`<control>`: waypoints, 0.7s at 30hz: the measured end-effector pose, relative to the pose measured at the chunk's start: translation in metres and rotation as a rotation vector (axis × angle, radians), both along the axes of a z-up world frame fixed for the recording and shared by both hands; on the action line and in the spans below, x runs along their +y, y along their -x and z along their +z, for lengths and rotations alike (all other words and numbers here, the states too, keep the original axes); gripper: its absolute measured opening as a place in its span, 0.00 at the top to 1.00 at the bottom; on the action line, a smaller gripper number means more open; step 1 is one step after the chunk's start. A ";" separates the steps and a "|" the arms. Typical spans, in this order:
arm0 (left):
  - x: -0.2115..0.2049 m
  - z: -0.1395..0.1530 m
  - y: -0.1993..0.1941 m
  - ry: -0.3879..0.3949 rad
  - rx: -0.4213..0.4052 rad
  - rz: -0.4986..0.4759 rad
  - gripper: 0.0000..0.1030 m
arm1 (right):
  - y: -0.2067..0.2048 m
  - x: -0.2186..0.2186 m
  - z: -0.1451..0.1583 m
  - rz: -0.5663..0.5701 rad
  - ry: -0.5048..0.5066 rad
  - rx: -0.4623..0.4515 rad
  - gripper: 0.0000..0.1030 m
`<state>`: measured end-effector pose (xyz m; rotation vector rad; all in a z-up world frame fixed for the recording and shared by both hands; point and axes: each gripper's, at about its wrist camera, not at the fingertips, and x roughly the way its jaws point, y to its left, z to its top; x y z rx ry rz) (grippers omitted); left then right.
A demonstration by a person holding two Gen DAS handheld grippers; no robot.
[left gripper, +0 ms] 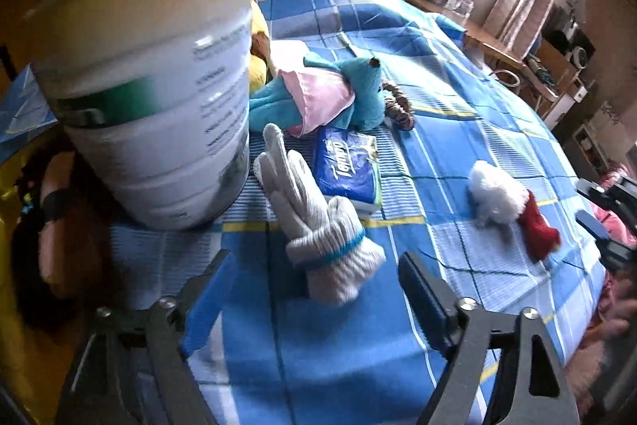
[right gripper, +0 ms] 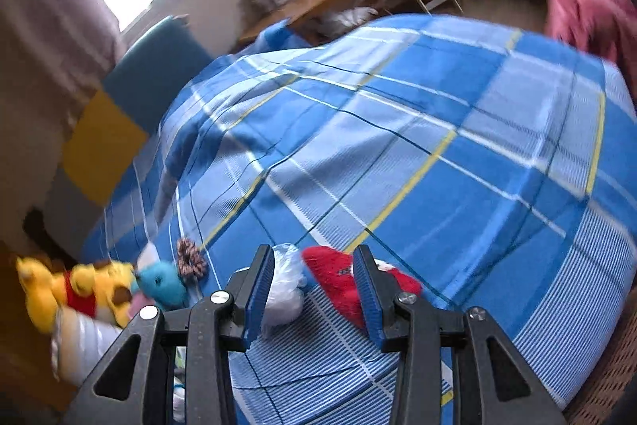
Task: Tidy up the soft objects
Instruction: 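Grasp the white knit glove with the left gripper while the right approaches the red sock, then grasp the red Santa sock with the right gripper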
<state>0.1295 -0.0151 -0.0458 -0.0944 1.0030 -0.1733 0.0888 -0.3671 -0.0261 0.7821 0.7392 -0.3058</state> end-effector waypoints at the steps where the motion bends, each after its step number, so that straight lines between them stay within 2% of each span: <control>1: -0.002 -0.002 -0.003 -0.003 -0.002 0.004 0.15 | 0.001 -0.003 -0.001 -0.010 -0.021 -0.006 0.60; 6: -0.012 -0.014 -0.018 -0.034 -0.026 0.013 0.14 | 0.011 -0.018 -0.003 -0.070 -0.081 -0.044 0.60; 9: -0.017 -0.023 -0.023 -0.033 -0.037 0.001 0.15 | 0.010 -0.021 -0.008 -0.074 -0.116 -0.035 0.60; 11: -0.021 -0.028 -0.025 -0.036 -0.038 -0.029 0.25 | 0.009 -0.021 -0.010 -0.069 -0.124 -0.026 0.60; 12: -0.023 -0.031 -0.027 -0.047 -0.031 -0.046 0.43 | 0.008 -0.021 -0.010 -0.068 -0.120 -0.020 0.60; 13: -0.024 -0.033 -0.027 -0.063 -0.027 -0.053 0.49 | 0.007 -0.021 -0.011 -0.065 -0.118 -0.014 0.60; 18: -0.010 -0.029 -0.015 0.037 -0.013 -0.063 0.58 | 0.002 -0.019 -0.017 -0.038 -0.127 0.021 0.60; 21: 0.000 -0.023 0.004 0.089 -0.013 -0.072 0.58 | 0.000 -0.015 -0.019 -0.020 -0.118 0.038 0.60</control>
